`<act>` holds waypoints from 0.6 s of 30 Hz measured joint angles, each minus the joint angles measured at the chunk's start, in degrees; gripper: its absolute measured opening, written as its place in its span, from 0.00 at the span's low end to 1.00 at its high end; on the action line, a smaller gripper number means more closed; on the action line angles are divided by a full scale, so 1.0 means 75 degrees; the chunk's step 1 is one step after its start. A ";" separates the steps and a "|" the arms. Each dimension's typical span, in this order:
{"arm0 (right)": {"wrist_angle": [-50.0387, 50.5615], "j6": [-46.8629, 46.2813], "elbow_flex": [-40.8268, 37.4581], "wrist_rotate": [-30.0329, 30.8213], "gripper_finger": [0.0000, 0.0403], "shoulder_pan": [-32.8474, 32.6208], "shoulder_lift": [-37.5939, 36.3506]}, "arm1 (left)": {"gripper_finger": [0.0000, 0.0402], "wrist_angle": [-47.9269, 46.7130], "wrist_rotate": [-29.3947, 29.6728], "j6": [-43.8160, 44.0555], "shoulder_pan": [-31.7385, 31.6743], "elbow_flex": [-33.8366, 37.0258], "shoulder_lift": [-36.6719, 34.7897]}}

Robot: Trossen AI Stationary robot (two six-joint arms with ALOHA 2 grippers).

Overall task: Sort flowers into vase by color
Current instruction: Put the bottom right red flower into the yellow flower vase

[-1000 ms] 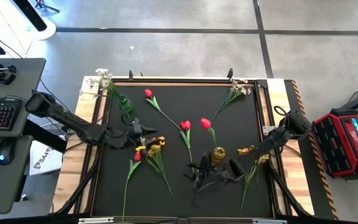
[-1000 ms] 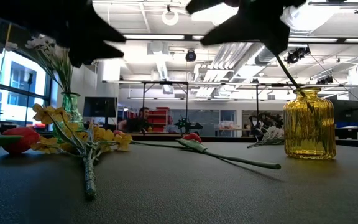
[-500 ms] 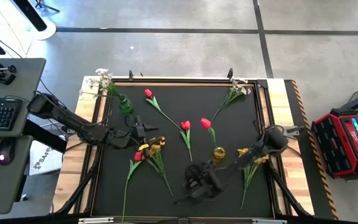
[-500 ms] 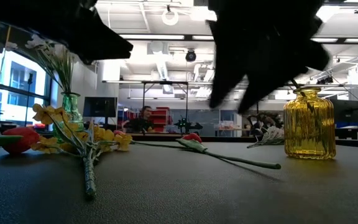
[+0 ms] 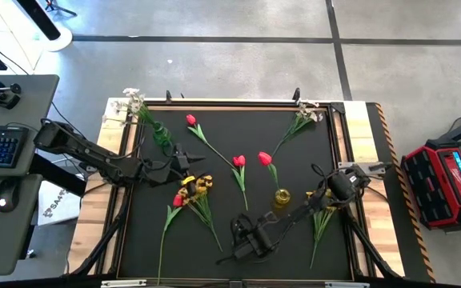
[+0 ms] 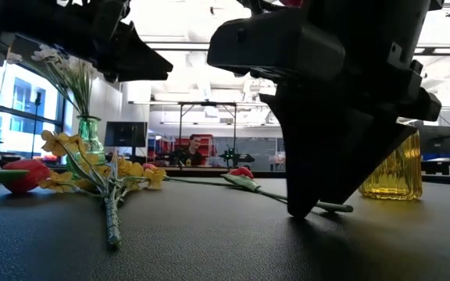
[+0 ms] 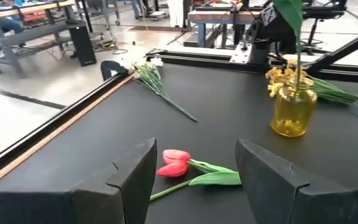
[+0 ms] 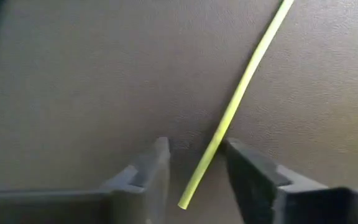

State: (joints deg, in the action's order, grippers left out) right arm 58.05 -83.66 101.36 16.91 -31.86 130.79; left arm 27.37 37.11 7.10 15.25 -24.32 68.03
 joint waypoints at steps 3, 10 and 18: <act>0.0069 -0.0020 0.0000 -0.0142 0.15 -0.0008 -0.0011 | 0.51 -0.0005 -0.0188 0.0043 0.0000 0.0000 0.0000; 0.0464 -0.0618 -0.0029 -0.0700 0.04 -0.0408 -0.0192 | 0.51 -0.0011 -0.0264 0.0240 0.0000 0.0000 0.0000; 0.0138 -0.2218 -0.0023 -0.1146 0.04 -0.1632 -0.0586 | 0.51 -0.0011 -0.0263 0.0244 0.0000 0.0000 0.0000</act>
State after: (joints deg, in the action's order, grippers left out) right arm 59.09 -100.29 101.19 8.31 -44.10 126.40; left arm 27.29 35.13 8.93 15.25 -24.32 68.03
